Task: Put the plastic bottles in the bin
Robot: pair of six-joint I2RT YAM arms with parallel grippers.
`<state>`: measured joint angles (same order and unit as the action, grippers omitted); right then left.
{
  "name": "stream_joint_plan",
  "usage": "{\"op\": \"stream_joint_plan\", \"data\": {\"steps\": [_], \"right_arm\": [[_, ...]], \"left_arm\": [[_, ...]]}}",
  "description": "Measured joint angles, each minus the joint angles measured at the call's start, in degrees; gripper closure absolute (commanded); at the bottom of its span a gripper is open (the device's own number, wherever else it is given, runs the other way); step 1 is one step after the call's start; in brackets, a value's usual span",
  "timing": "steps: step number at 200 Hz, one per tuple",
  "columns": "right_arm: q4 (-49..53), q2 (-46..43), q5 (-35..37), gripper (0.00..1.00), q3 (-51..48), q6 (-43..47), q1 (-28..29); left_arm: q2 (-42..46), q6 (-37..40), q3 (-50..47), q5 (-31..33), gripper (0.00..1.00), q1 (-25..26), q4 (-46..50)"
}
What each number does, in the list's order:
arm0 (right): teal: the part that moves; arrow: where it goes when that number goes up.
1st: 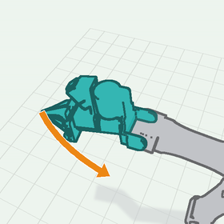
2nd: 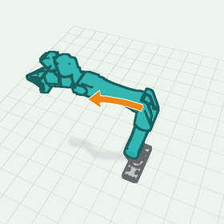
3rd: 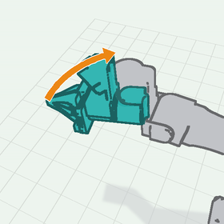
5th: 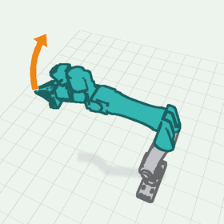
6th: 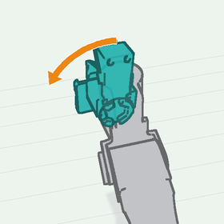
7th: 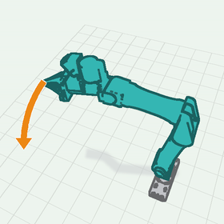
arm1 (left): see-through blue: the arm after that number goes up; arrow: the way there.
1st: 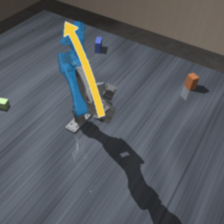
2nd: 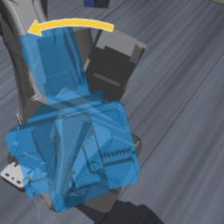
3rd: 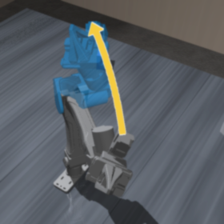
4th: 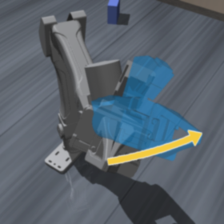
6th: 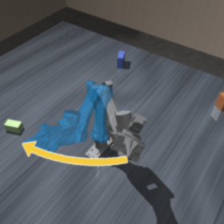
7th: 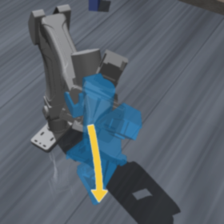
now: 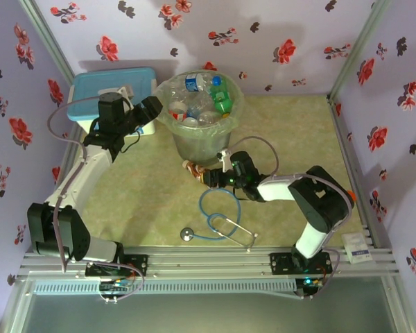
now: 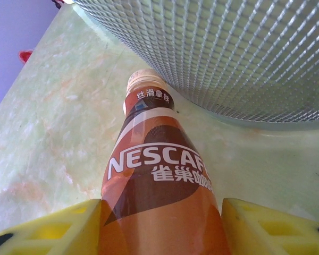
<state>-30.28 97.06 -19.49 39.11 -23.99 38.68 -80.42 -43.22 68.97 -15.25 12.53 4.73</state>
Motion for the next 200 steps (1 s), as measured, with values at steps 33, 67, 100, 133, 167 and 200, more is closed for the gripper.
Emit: {"op": "stream_joint_plan", "data": {"steps": [33,67,100,133,167,200], "right_arm": [[7.32,-5.22,0.74,0.47,0.39,1.46,0.0],[22.51,-15.8,0.35,0.51,4.72,5.01,0.0],[39.43,-25.62,-1.51,0.51,13.44,9.18,-0.2],[51.58,-31.85,-3.1,0.51,21.03,11.67,-0.98],[60.81,-32.04,-4.13,0.52,32.28,12.02,-6.01],[69.46,-24.76,-5.16,0.53,50.99,13.03,-12.22]], "left_arm": [[0.0,0.07,0.0,0.0,0.23,0.0,0.11],[0.74,0.17,0.0,0.02,0.22,-0.35,0.55],[2.6,1.64,0.0,0.42,0.21,-0.81,1.88],[7.76,2.78,0.0,2.25,0.21,-0.92,5.01],[14.03,6.34,4.74,3.52,0.21,-0.76,10.64],[14.47,10.14,9.81,4.39,0.22,-0.33,13.86]]}}
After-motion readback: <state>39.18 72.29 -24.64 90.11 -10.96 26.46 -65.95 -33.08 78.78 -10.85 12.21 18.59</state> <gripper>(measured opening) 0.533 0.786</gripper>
